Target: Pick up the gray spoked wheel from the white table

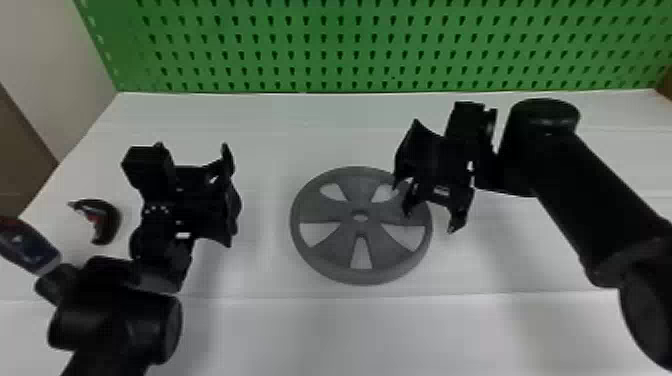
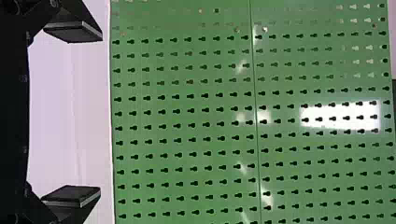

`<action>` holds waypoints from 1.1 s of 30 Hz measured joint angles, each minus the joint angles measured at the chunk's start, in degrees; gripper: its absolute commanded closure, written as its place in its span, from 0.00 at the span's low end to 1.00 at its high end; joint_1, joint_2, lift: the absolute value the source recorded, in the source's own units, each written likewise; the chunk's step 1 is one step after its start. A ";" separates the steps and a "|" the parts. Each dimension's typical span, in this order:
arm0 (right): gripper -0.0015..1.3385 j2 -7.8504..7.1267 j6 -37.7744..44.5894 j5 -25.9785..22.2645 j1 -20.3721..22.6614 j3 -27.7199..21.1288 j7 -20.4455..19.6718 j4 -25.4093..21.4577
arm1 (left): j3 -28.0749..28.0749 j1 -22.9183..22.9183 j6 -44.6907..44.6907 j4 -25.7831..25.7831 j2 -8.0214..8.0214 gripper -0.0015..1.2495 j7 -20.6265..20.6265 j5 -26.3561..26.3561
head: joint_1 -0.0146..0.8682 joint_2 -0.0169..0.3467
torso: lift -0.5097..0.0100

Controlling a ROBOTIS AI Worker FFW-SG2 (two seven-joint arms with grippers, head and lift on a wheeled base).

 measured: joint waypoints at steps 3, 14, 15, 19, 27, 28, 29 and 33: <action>0.35 0.44 -0.71 1.48 0.86 -1.04 0.06 -0.86 | 0.04 0.00 0.00 0.00 0.00 0.10 0.00 0.13 | 0.93 0.17 | 0.79; 0.35 1.93 -2.13 4.97 3.48 -3.90 0.09 -2.24 | 0.25 -0.21 -0.06 0.00 0.00 0.10 0.00 0.43 | 0.93 0.17 | 0.79; 0.35 1.98 -2.16 5.07 3.73 -3.82 0.13 -2.30 | 0.28 -0.21 -0.08 0.00 0.00 0.10 0.00 0.45 | 0.93 0.17 | 0.79; 0.35 2.05 -2.24 5.35 4.42 -3.14 0.21 -2.59 | 0.31 -0.21 -0.11 0.00 0.00 0.10 0.07 0.51 | 0.93 0.17 | 0.79; 0.21 2.69 -2.44 6.40 5.32 -4.38 0.60 -2.96 | 0.15 -0.25 -0.17 0.00 0.00 0.10 0.29 0.61 | 0.93 0.17 | 0.79; 0.17 2.77 -2.48 6.66 5.37 -4.70 0.73 -2.96 | 0.11 -0.27 -0.17 0.00 0.00 0.10 0.35 0.62 | 0.93 0.17 | 0.79; 0.15 2.82 -2.54 6.94 5.40 -4.97 0.92 -2.96 | 0.07 -0.28 -0.18 0.00 0.00 0.10 0.42 0.63 | 0.93 0.17 | 0.79; 0.08 3.03 -2.85 8.47 5.51 -5.82 2.25 -3.03 | -0.02 -0.26 -0.18 0.00 0.00 0.10 0.57 0.68 | 0.93 0.17 | 0.79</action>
